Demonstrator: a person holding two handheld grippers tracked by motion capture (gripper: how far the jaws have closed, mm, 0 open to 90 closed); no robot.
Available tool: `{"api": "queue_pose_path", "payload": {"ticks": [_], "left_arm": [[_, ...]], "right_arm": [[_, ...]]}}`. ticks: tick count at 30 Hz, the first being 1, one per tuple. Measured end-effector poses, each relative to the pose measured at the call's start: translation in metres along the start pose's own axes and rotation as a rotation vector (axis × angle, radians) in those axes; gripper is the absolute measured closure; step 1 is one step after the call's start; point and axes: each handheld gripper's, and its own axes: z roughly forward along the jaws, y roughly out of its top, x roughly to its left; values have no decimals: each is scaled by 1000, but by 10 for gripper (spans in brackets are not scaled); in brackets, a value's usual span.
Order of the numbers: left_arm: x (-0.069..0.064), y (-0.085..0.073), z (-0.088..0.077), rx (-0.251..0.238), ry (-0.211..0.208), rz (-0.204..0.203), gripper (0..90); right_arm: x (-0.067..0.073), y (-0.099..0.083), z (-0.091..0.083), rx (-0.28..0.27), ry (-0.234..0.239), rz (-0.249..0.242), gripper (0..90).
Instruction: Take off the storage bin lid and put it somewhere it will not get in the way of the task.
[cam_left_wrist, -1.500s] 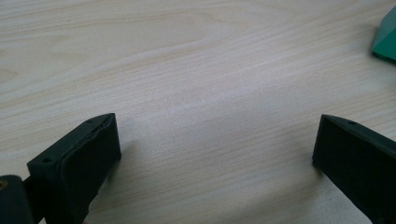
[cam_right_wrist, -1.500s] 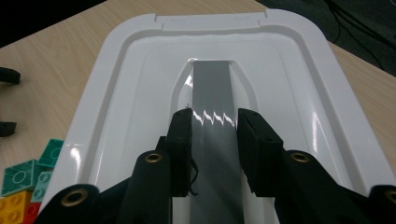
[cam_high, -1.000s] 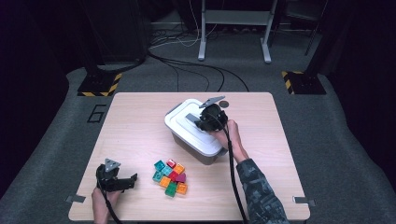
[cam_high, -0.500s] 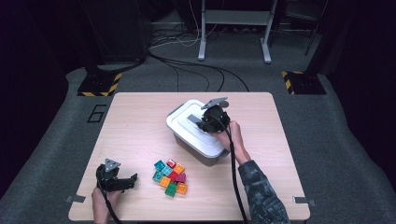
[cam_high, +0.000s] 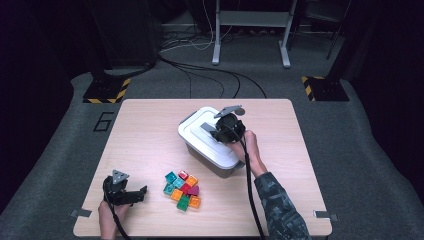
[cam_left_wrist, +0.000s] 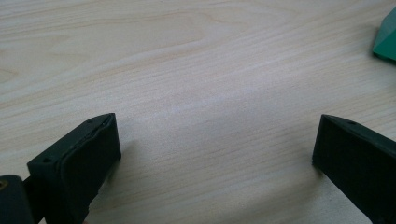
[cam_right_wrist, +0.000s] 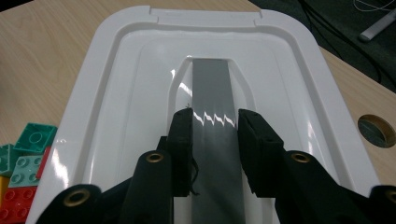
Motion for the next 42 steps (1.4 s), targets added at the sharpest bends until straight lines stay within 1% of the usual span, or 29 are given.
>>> {"api": "queue_pose_path", "payload": {"ticks": [2, 5, 9, 16, 20, 21, 22, 23, 24, 25, 26, 27, 28, 31, 36, 37, 40, 41, 42], "left_arm": [[0, 0, 0, 0, 0, 1, 8], [0, 0, 0, 1, 0, 1, 8], [0, 0, 0, 0, 0, 0, 8], [0, 0, 0, 1, 0, 1, 8], [0, 0, 0, 0, 0, 0, 8], [0, 0, 0, 0, 0, 0, 8], [0, 0, 0, 0, 0, 0, 8], [0, 0, 0, 0, 0, 0, 8], [0, 0, 0, 0, 0, 0, 8], [0, 0, 0, 0, 0, 0, 8], [0, 0, 0, 0, 0, 0, 8], [0, 0, 0, 0, 0, 0, 8], [0, 0, 0, 0, 0, 0, 8], [0, 0, 0, 0, 0, 0, 8], [0, 0, 0, 1, 0, 1, 8], [0, 0, 0, 1, 0, 1, 8], [0, 0, 0, 0, 0, 1, 8], [0, 0, 0, 0, 0, 1, 8], [0, 0, 0, -1, 0, 0, 8]], "right_arm": [[-1, 0, 0, -7, 3, -4, 668], [-1, 0, 0, -6, 4, 10, 668], [-1, 0, -2, -17, 1, 3, 668], [-3, 2, -10, -35, -9, 16, 668], [-3, 3, -13, -37, -12, 14, 668], [-4, 3, -14, -45, -15, 12, 668], [-4, 4, -17, -37, -14, 25, 668], [-4, 5, -17, -43, -16, 23, 668], [-5, 5, -19, -47, -17, 13, 668], [-6, 6, -21, -50, -22, 12, 668], [-7, 6, -22, -52, -21, -2, 668], [-6, 7, -25, -52, -24, 17, 668], [-7, 7, -26, -59, -27, 10, 668], [-8, 8, -32, -58, -34, 23, 668], [-11, 9, -40, -69, -49, 19, 667], [-11, 9, -42, -62, -52, 29, 667], [-13, 8, -46, -68, -61, 27, 667], [-14, 7, -48, -66, -63, 39, 667], [-15, 6, -50, -70, -67, 39, 667]]}}
